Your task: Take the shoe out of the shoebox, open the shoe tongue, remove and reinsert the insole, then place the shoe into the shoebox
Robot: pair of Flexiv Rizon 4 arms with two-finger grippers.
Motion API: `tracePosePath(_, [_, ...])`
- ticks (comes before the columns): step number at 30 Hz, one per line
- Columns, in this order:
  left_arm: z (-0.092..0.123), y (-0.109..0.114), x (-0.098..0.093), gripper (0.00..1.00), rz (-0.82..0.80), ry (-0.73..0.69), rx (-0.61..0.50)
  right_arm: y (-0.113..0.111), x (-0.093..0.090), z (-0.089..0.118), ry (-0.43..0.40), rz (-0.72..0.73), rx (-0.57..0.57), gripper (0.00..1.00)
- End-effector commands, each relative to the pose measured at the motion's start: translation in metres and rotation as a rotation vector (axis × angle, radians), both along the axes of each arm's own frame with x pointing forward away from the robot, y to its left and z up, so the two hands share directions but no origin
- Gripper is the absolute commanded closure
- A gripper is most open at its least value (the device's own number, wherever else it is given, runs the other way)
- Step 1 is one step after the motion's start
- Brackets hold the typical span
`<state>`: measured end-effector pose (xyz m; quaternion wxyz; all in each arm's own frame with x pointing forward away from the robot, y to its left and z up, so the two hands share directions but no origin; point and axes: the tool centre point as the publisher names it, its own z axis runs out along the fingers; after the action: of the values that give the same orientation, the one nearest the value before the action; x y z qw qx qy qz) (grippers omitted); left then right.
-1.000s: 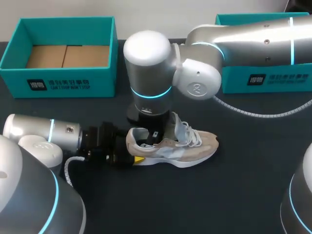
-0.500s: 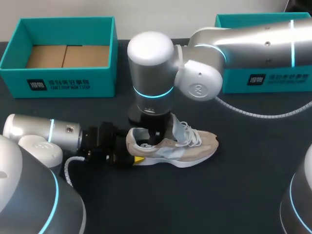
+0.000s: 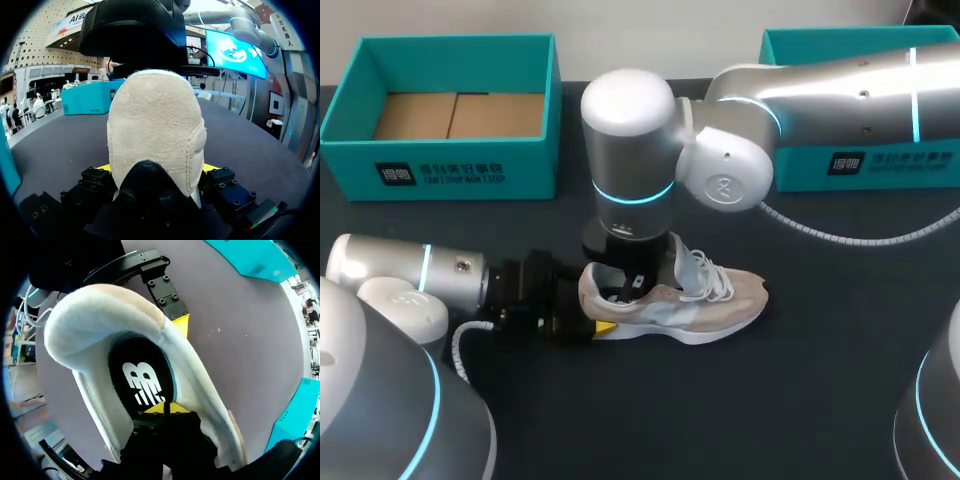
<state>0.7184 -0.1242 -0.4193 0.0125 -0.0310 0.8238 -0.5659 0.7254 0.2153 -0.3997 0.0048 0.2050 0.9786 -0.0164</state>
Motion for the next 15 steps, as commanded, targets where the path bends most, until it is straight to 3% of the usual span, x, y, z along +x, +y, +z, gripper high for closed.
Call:
tracePosePath(1, [-0.003, 0.001, 0.0, 1.0, -0.001, 0.001, 0.003, -0.007, -0.007, 0.017, -0.057, -0.031, 0.015, 1.0])
tracePosePath(15, [-0.003, 0.001, 0.0, 1.0, -0.001, 0.001, 0.003, -0.028, -0.006, 0.08, -0.21, -0.081, 0.04, 1.0])
